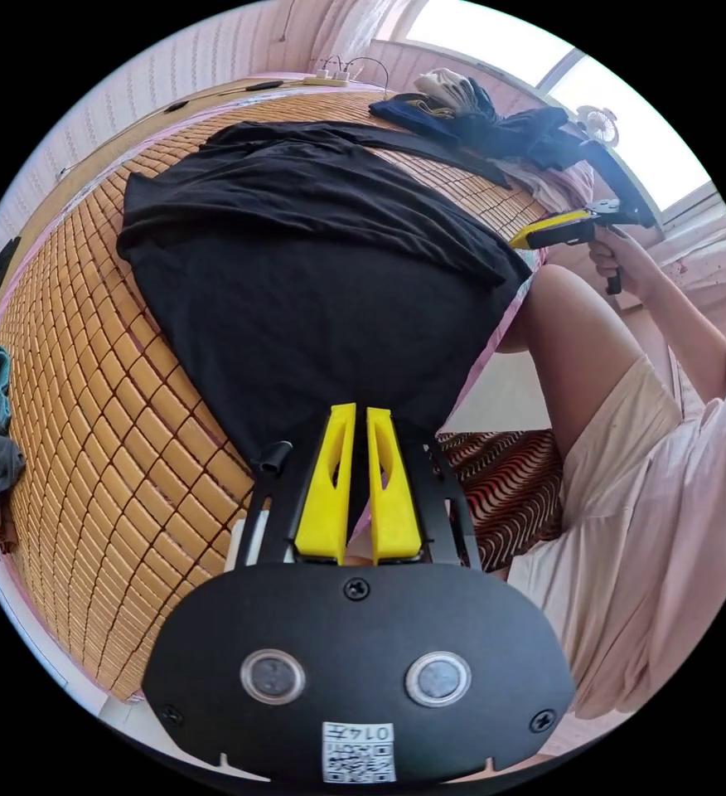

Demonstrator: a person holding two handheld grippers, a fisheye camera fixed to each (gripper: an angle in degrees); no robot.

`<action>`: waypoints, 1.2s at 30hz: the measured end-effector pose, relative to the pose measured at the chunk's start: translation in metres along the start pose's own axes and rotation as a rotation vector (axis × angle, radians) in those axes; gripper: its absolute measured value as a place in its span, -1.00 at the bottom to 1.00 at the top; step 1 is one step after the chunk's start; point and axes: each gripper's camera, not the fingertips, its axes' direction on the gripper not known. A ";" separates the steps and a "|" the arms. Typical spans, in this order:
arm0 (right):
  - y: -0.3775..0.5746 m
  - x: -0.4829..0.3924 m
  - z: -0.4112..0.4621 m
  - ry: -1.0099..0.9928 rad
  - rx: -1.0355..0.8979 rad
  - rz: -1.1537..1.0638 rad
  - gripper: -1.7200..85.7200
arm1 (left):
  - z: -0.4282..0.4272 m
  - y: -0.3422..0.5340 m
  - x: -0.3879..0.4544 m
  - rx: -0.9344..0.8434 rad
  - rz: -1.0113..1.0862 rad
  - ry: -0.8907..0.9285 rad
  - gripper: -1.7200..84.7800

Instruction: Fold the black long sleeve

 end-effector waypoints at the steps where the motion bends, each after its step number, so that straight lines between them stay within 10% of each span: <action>1: -0.001 -0.002 0.002 -0.006 -0.001 -0.008 -0.84 | 0.000 -0.002 0.004 0.011 0.005 0.003 -0.86; 14: 0.043 0.015 -0.017 -0.049 0.107 0.033 -0.95 | 0.071 -0.114 0.141 0.188 0.413 0.058 -0.78; 36: 0.124 0.047 -0.005 -0.013 0.112 0.024 -0.98 | 0.197 -0.146 0.173 0.095 0.369 0.113 -0.81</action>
